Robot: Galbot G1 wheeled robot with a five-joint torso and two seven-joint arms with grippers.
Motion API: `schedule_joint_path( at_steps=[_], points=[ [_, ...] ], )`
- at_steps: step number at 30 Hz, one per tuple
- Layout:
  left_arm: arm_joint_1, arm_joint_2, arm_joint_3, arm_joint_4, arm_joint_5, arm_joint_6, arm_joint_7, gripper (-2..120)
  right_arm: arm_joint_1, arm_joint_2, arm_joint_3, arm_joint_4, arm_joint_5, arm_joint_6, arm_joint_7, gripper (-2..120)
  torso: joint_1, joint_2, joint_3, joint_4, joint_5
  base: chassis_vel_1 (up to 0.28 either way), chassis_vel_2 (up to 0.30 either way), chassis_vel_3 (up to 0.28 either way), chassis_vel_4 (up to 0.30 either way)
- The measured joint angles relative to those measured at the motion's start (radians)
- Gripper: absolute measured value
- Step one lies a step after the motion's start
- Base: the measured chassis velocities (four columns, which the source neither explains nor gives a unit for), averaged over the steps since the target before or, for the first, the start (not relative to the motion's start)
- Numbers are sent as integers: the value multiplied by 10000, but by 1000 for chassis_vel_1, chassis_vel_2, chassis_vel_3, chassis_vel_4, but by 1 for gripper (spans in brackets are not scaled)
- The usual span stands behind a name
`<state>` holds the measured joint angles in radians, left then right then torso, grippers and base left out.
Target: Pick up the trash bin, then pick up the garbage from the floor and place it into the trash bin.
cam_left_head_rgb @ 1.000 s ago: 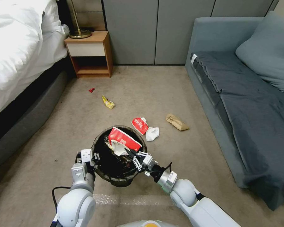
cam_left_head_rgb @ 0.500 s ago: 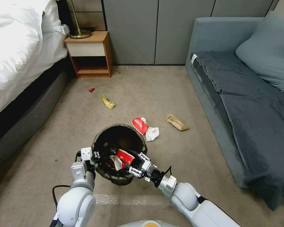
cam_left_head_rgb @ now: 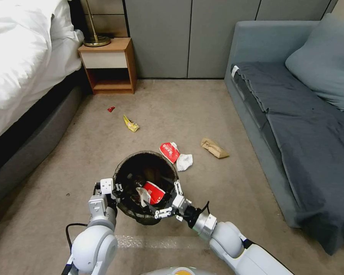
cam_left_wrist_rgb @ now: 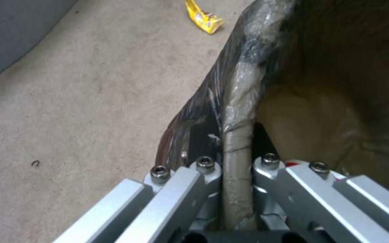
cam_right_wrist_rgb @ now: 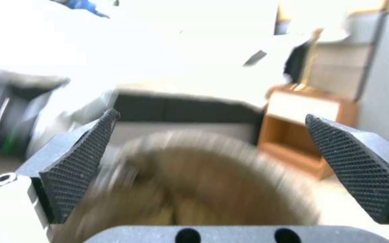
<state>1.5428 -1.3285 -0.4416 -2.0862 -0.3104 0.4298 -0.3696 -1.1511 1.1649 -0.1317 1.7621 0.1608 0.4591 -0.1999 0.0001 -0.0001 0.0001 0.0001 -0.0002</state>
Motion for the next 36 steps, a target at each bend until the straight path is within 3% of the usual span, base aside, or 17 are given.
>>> schedule_joint_path(
  at_steps=[5, 6, 9, 12, 16, 21, 36],
  points=[
    [-40, -2, -50, 99, 0, 1, 1, 0, -696, 630, 890, 1891, -277, -553, 1674, 100, 0, 0, -1, -1, 2, 0, 0, 0, 0],
    [-40, -2, -50, 99, 0, 1, 1, 0, -696, 630, 890, 1891, -277, -553, 1674, 100, 0, 0, -1, -1, 2, 0, 0, 0, 0],
    [40, 23, -174, 105, 2, -69, 6, 0, -1963, 1065, 1931, 2635, -689, -620, 2942, 100, -1, 0, -1, -3, 2, 0, 0, 0, 0],
    [102, 98, -247, 105, -10, -104, 17, 0, -2707, 1208, 2506, 2676, -959, -370, 3319, 100, -1, 0, -1, -3, 1, 0, 0, 0, 0],
    [89, 64, -368, 41, -118, -113, 18, 0, -4075, 1606, 3343, 2269, -1310, 761, 3443, 100, -1, 1, -1, -3, 2, 0, 0, 0, 0],
    [58, 17, -436, -25, -180, -113, 18, 0, -4607, 1890, 3563, 1863, -1508, 1306, 3683, 100, -1, 1, -1, -2, 3, 0, 0, 0, 0],
    [5, 81, -579, -164, -368, -89, 3, 0, -4794, 1883, 4153, 1310, -1599, 1536, 3787, 100, -1, 0, -1, -1, 2, 0, 0, 0, 0]
  ],
)
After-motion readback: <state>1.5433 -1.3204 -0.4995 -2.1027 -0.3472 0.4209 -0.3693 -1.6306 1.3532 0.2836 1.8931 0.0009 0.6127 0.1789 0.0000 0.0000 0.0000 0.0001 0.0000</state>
